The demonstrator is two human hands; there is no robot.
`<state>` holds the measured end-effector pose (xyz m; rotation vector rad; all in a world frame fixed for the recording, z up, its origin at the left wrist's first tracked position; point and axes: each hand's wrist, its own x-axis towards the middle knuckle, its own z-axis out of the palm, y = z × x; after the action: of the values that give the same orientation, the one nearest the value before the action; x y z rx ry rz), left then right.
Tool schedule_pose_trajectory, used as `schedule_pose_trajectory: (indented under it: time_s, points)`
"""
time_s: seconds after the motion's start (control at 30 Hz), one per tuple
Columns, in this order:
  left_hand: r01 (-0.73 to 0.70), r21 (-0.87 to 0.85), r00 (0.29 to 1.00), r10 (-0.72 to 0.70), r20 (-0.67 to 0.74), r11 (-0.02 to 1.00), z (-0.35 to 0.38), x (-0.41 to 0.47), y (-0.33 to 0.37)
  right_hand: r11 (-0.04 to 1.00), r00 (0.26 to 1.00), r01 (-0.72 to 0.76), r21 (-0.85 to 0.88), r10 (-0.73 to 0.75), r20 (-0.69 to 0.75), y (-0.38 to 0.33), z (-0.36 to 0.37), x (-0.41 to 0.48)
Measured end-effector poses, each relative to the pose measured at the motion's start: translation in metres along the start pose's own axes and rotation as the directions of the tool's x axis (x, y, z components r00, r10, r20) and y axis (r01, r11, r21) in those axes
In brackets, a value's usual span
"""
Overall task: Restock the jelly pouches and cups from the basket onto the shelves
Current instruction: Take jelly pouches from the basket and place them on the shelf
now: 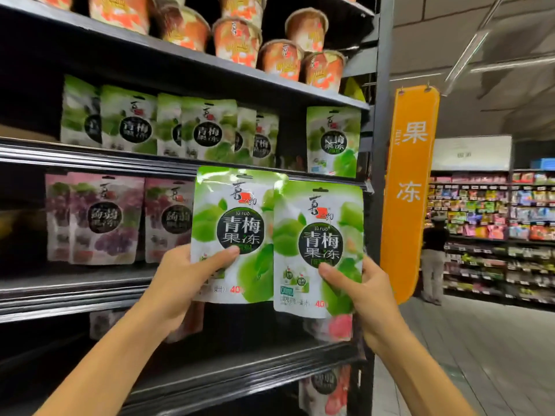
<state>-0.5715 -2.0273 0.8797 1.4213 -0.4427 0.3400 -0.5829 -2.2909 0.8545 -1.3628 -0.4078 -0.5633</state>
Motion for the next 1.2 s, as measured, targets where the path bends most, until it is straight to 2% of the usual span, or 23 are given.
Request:
schedule_pose_trajectory:
  time_s: [0.13, 0.23, 0.47, 0.6, 0.77, 0.87, 1.0, 1.2]
  points:
    - [-0.078, 0.039, 0.996, 0.08, -0.04, 0.996, 0.027, 0.045, 0.027, 0.996, 0.996, 0.092, -0.02, -0.092, 0.0, -0.034, -0.009, 0.056]
    - [-0.121, 0.06, 0.987, 0.127, -0.097, 0.991, 0.044, 0.073, 0.037, 0.995, 0.994, 0.103, -0.014, -0.103, -0.028, -0.051, -0.011, 0.096]
    - [-0.159, 0.16, 0.962, 0.189, -0.196, 0.974, 0.058, 0.11, 0.047, 0.999, 0.998, -0.013, 0.034, 0.016, -0.066, -0.08, -0.009, 0.191]
    - [-0.135, 0.144, 0.959, 0.166, -0.228, 0.98, 0.057, 0.118, 0.05, 0.996, 0.993, -0.08, -0.047, 0.075, -0.094, -0.094, -0.003, 0.238]
    - [-0.174, 0.162, 0.95, 0.209, -0.231, 0.971, 0.06, 0.122, 0.055, 0.995, 0.993, -0.078, -0.061, 0.072, -0.097, -0.101, 0.01, 0.266]
    - [-0.18, 0.17, 0.947, 0.218, -0.236, 0.969, 0.062, 0.125, 0.057, 1.0, 0.996, -0.014, -0.023, 0.012, -0.091, -0.098, 0.017, 0.275]
    - [-0.184, 0.141, 0.947, 0.214, -0.239, 0.973, 0.066, 0.127, 0.056, 0.978, 0.99, 0.072, -0.194, -0.095, -0.109, -0.079, 0.017, 0.282]
    - [-0.196, 0.166, 0.933, 0.236, -0.274, 0.967, 0.067, 0.129, 0.053, 0.879, 0.982, 0.165, -0.448, -0.189, -0.009, -0.067, -0.002, 0.277]
